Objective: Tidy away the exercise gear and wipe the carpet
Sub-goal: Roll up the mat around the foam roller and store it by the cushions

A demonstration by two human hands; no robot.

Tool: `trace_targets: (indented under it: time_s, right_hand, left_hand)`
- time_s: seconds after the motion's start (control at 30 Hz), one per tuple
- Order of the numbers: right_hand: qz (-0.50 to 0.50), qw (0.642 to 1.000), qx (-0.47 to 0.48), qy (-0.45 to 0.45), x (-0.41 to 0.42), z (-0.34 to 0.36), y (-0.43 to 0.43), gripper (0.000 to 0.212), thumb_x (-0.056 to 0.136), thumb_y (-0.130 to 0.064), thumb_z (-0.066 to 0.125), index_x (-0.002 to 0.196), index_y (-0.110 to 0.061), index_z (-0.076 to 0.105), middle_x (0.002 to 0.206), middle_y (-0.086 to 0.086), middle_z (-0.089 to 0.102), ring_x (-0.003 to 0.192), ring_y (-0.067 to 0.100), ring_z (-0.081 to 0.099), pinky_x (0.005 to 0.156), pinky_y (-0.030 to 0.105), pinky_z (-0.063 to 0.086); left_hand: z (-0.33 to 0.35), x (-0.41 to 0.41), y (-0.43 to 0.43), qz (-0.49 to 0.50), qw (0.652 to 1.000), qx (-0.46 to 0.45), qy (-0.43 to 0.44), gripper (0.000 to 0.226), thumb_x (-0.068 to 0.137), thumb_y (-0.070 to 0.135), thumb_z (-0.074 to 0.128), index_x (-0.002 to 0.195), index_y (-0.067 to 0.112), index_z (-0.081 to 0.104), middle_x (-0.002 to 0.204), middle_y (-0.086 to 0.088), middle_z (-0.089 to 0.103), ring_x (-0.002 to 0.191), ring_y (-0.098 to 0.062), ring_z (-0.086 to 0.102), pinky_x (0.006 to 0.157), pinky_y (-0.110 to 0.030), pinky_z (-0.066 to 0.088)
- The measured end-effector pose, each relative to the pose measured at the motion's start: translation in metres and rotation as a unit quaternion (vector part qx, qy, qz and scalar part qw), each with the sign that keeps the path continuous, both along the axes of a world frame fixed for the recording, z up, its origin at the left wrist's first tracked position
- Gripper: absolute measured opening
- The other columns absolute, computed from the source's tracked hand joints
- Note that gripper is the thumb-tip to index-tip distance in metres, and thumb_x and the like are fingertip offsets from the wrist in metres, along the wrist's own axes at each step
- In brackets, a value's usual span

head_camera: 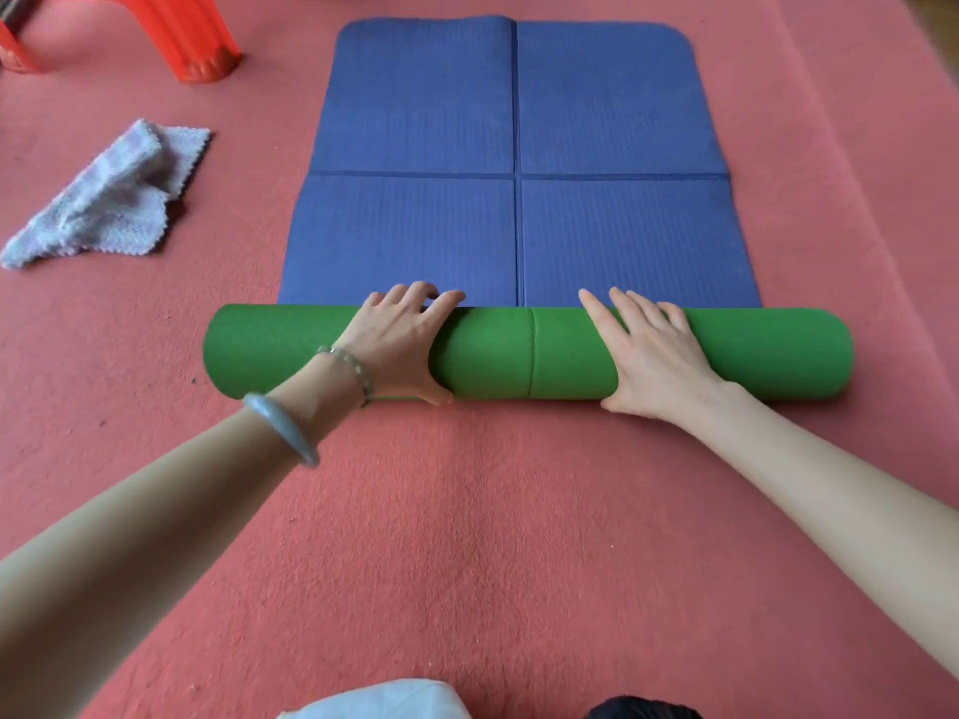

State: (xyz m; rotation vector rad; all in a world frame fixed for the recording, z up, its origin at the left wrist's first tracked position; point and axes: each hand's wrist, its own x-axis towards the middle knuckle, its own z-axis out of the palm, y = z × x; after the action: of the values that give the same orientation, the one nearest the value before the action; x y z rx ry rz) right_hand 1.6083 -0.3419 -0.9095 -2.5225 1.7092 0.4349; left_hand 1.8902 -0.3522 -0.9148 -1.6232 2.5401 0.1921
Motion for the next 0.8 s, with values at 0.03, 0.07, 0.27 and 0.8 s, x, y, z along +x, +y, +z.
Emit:
trace_targets:
  time_s: [0.03, 0.07, 0.27, 0.8]
  right_hand:
    - [0.002, 1.000, 0.004, 0.003, -0.001, 0.001, -0.003, 0.124, 0.065, -0.043, 0.079, 0.150, -0.021, -0.009, 0.155, 0.017, 0.015, 0.144, 0.029, 0.015, 0.114, 0.044, 0.016]
    - [0.006, 1.000, 0.006, 0.007, -0.001, 0.001, -0.005, 0.123, 0.064, -0.043, 0.078, 0.150, -0.020, -0.007, 0.154, 0.016, 0.018, 0.142, 0.029, 0.019, 0.113, 0.043, 0.018]
    - [0.030, 0.999, 0.012, 0.021, 0.003, 0.008, -0.015, 0.110, 0.055, -0.044, 0.079, 0.144, -0.020, 0.017, 0.126, 0.005, 0.048, 0.116, 0.025, 0.047, 0.097, 0.041, 0.033]
    - [0.039, 0.975, 0.217, 0.017, -0.003, 0.024, 0.078, 0.107, 0.052, -0.056, 0.077, 0.139, -0.027, 0.021, 0.114, -0.003, 0.050, 0.107, 0.019, 0.049, 0.091, 0.038, 0.037]
  left_hand:
    - [-0.005, 0.004, 0.008, -0.009, 0.999, -0.045, -0.012, 0.118, 0.040, 0.062, 0.078, 0.140, 0.022, 0.028, 0.127, -0.009, 0.048, 0.112, -0.031, 0.050, 0.095, -0.044, 0.038]
    - [-0.010, 0.008, 0.014, -0.013, 0.997, -0.073, -0.026, 0.123, 0.036, 0.062, 0.080, 0.140, 0.019, 0.030, 0.125, -0.012, 0.050, 0.110, -0.033, 0.052, 0.094, -0.045, 0.038]
    - [-0.010, 0.004, 0.013, 0.005, 0.995, -0.093, -0.037, 0.107, 0.036, 0.045, 0.082, 0.131, 0.014, 0.045, 0.106, -0.014, 0.060, 0.089, -0.034, 0.060, 0.080, -0.042, 0.045]
    - [0.007, 0.007, 0.107, -0.064, 0.993, 0.095, -0.041, 0.105, 0.037, 0.062, 0.066, 0.131, 0.028, 0.031, 0.103, 0.005, 0.056, 0.089, -0.018, 0.059, 0.078, -0.033, 0.046]
